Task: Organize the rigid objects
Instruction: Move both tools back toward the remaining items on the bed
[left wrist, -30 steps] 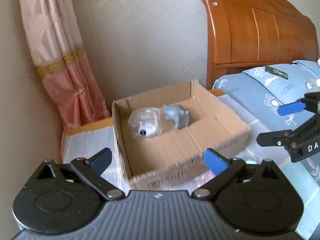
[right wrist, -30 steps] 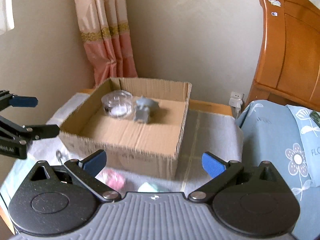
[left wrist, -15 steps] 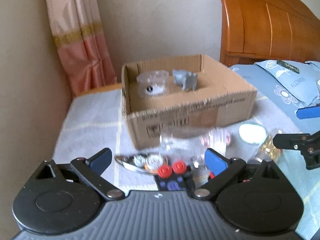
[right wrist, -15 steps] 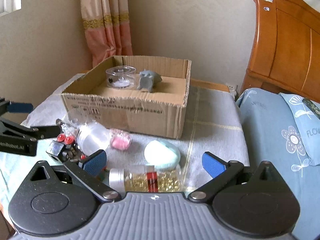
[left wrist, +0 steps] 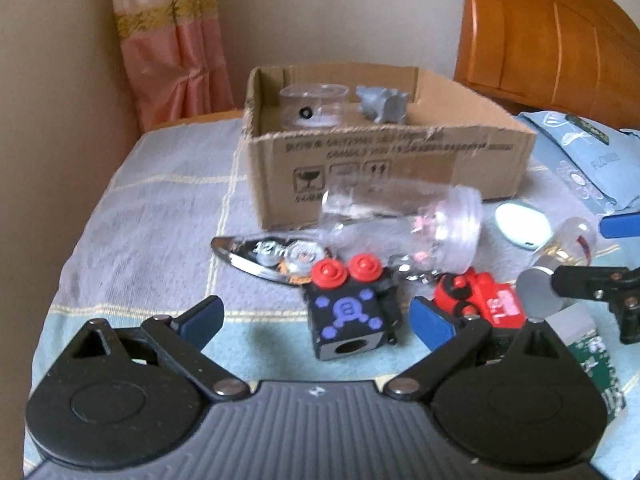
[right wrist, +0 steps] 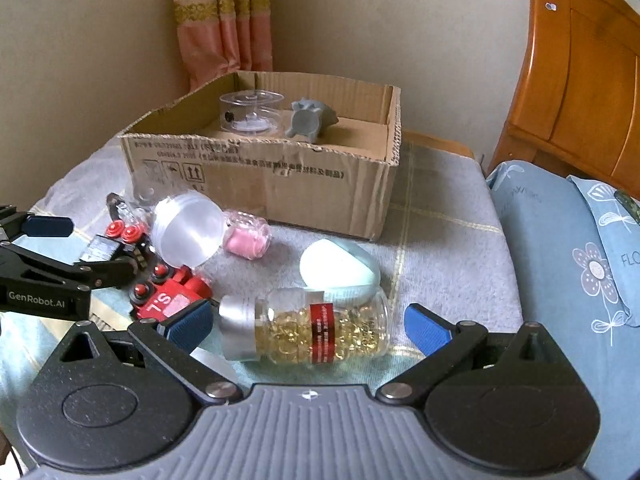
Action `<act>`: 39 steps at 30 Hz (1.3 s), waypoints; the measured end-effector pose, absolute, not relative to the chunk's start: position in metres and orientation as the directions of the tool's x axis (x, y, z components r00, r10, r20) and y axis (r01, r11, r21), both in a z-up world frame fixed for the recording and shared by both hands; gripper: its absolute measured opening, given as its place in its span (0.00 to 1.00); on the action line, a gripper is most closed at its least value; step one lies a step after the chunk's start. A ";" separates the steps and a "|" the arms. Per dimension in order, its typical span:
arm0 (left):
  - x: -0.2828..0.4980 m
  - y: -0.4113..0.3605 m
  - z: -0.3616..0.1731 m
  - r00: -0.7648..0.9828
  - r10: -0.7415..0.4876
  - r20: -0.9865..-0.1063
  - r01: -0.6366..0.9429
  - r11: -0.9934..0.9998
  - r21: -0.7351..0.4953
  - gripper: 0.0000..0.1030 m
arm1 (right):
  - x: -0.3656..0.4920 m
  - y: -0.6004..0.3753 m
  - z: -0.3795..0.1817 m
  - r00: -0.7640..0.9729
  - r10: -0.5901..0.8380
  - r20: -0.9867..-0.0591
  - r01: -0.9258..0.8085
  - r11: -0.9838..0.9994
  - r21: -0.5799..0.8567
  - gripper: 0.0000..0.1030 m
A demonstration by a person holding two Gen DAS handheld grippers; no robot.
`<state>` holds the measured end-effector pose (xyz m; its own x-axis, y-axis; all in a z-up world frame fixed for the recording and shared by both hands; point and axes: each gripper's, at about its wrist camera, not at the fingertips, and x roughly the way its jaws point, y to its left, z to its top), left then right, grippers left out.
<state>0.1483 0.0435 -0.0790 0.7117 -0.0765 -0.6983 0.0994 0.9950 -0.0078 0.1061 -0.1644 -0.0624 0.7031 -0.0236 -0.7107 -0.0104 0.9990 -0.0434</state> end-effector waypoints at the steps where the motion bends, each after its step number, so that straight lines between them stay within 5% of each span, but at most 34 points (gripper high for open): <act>1: 0.149 0.045 -0.081 0.707 -0.075 -0.703 0.096 0.995 -0.010 0.96 | 0.106 -0.165 -0.064 0.700 -0.026 -0.713 -0.009 0.999 -0.045 1.00; 18: 0.136 0.075 -0.085 0.706 -0.034 -0.707 0.078 0.996 0.031 0.96 | 0.092 -0.192 -0.070 0.678 -0.060 -0.732 0.018 0.998 -0.065 1.00; 39: 0.123 0.065 -0.089 0.666 -0.180 -0.724 0.314 0.948 0.053 0.96 | 0.082 -0.206 -0.087 0.658 0.026 -0.752 -0.124 0.990 -0.074 1.00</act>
<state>0.1231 0.0650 -0.0886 0.6655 -0.1801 -0.7243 0.3144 0.9478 0.0531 0.0821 -0.2064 -0.0870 0.6582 0.0262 -0.7524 -0.1236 0.9896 -0.0737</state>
